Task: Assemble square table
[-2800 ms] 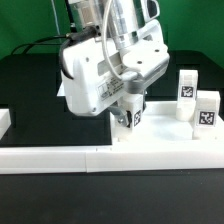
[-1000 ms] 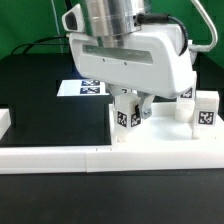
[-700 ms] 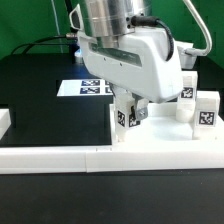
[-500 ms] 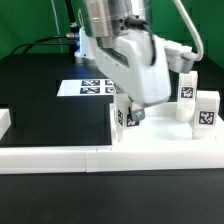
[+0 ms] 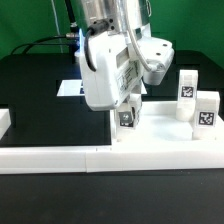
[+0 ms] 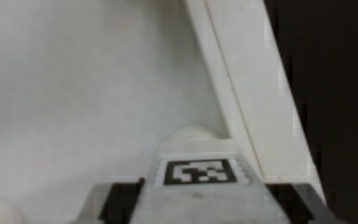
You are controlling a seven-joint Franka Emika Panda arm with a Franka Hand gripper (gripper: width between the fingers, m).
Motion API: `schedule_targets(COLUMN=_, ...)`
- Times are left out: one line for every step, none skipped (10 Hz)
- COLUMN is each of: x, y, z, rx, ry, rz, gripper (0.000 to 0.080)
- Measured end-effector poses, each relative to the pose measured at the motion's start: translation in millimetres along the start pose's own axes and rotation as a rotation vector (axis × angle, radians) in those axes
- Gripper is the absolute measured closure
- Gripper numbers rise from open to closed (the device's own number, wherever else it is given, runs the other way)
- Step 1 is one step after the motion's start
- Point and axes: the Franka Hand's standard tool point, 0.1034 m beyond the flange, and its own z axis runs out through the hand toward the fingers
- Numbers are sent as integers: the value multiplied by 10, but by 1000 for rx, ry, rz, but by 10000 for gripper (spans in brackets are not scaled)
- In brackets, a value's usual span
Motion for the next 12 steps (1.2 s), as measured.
schedule_targets(x=6, y=-2, z=-2, rx=1, ry=2, rz=34, gripper=508)
schedule_targets(x=5, y=1, z=4, rx=0, ry=2, rz=34, gripper=359)
schedule_targets(x=5, y=2, z=5, rx=0, ry=3, rz=32, gripper=359)
schedule_targets(x=-10, y=3, z=-2, rx=1, ry=2, rz=30, gripper=229)
schedule_targets(x=-138, y=0, z=-147, rx=16, ry=-15, rz=16, gripper=171)
schedule_targets(x=-247, y=-24, z=-369, rx=27, ry=-39, rz=9, gripper=171)
schedule_targets(x=-321, y=-37, z=-569, rx=48, ry=-60, rz=5, gripper=154)
schedule_targets(x=-363, y=-66, z=-691, rx=59, ry=-73, rz=1, gripper=154)
schedule_targets(x=-373, y=-110, z=-721, rx=64, ry=-75, rz=1, gripper=150)
schedule_targets(x=-368, y=-122, z=-663, rx=60, ry=-70, rz=0, gripper=150)
schedule_targets(x=-370, y=-123, z=-648, rx=59, ry=-68, rz=-2, gripper=150)
schedule_targets(x=-371, y=-122, z=-647, rx=59, ry=-68, rz=-3, gripper=150)
